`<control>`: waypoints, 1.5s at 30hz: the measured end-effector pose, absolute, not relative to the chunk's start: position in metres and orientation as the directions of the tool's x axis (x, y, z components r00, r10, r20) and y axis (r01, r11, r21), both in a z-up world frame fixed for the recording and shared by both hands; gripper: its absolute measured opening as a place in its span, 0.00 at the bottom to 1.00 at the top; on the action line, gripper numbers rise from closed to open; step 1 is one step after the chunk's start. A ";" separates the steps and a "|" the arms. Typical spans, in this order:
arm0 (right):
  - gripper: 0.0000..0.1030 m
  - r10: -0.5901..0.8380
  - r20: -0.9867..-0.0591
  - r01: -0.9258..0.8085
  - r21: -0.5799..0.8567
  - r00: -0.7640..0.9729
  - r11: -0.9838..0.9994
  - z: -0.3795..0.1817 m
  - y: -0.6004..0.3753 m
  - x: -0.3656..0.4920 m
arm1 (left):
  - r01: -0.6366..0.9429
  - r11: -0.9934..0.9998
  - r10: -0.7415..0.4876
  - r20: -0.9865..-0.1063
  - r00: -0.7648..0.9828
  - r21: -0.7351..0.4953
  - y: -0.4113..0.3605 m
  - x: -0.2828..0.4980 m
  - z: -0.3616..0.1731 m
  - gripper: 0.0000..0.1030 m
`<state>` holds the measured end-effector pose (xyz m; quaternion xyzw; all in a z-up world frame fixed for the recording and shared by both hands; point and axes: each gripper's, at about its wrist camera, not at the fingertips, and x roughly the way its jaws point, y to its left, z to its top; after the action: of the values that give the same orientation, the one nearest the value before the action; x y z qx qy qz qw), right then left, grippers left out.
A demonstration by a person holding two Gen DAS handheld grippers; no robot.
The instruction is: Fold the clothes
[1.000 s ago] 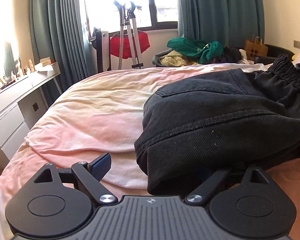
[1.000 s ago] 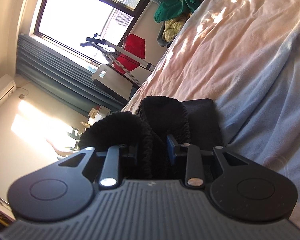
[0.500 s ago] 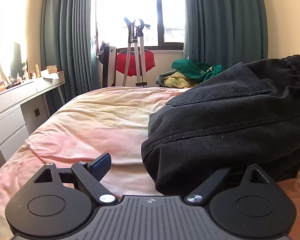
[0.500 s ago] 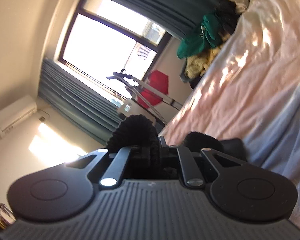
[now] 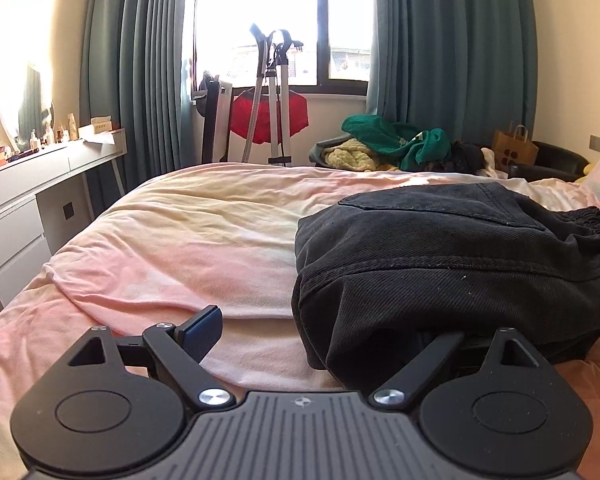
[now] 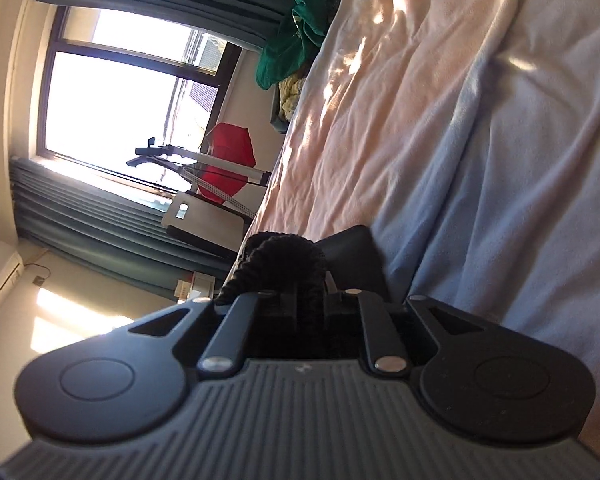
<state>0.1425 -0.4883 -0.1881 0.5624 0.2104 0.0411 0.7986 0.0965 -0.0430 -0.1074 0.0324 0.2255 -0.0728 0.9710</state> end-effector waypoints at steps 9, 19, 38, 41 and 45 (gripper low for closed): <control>0.72 0.086 -0.334 0.247 0.825 0.939 0.509 -0.130 -0.472 0.073 | 0.160 0.987 -0.134 -0.444 0.886 0.023 -0.038 0.088 -0.102 0.87; 0.79 0.045 -0.281 0.179 0.719 0.959 0.671 -0.090 -0.428 0.031 | 0.165 0.986 -0.150 -0.415 0.898 0.001 -0.030 0.073 -0.092 0.87; 0.85 0.230 -0.455 0.273 0.792 0.860 0.546 -0.163 -0.425 0.067 | 0.048 0.993 -0.095 -0.484 0.870 -0.109 -0.012 0.091 -0.098 0.90; 0.85 0.253 -0.372 0.214 0.846 0.893 0.488 -0.156 -0.430 0.058 | 0.038 0.991 -0.098 -0.494 0.864 -0.129 -0.009 0.092 -0.098 0.90; 0.86 0.262 -0.331 0.179 0.864 0.906 0.471 -0.147 -0.431 0.053 | 0.031 0.989 -0.099 -0.497 0.862 -0.143 -0.008 0.093 -0.098 0.90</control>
<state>0.0533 -0.4308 -0.1475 0.5136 0.2150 0.0249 0.8303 0.0931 -0.0080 -0.0976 -0.0653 0.2603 -0.0336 0.9627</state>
